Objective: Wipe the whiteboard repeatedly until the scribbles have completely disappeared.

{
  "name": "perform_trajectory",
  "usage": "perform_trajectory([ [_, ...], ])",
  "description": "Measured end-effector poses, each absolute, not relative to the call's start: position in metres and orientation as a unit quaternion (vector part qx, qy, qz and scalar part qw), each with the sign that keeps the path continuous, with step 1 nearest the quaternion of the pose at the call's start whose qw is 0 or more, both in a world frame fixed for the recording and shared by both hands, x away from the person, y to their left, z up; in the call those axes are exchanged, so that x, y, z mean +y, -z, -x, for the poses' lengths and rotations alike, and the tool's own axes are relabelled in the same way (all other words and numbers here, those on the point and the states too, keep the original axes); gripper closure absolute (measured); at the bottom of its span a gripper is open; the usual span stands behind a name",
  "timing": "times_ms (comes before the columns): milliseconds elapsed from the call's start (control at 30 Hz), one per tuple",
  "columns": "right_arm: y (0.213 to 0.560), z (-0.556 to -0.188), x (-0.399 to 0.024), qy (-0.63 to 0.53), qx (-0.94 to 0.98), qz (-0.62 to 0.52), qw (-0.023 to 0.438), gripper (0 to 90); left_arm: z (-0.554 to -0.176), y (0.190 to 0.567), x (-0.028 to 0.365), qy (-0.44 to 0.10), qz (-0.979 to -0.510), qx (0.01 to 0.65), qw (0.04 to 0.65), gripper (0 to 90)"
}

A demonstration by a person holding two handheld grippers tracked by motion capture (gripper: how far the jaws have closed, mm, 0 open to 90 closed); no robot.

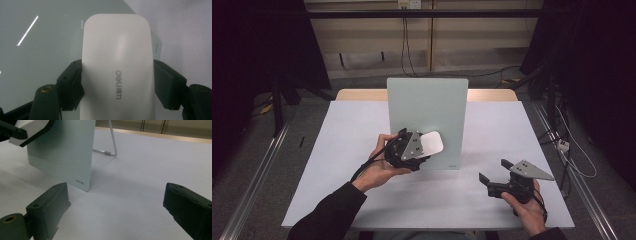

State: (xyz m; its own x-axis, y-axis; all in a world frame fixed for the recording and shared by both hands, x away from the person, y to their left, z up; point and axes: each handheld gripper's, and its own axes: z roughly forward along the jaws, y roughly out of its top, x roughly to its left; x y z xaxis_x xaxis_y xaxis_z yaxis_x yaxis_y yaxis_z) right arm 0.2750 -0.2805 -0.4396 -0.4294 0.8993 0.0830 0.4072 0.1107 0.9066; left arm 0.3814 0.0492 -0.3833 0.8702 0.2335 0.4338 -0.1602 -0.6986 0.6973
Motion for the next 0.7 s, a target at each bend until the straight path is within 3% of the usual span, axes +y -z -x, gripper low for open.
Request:
perform_trajectory([
  [567,0.44,-0.275,-0.28,-0.475,0.699,-0.468,0.258,6.2,-0.366,0.425,0.054,-0.222,-0.918,-0.02,0.329,31.1],
  [700,0.44,-0.275,-0.28,-0.475,0.699,-0.468,0.259,6.2,-0.365,0.427,0.049,-0.216,-0.914,-0.011,0.343,31.2],
])
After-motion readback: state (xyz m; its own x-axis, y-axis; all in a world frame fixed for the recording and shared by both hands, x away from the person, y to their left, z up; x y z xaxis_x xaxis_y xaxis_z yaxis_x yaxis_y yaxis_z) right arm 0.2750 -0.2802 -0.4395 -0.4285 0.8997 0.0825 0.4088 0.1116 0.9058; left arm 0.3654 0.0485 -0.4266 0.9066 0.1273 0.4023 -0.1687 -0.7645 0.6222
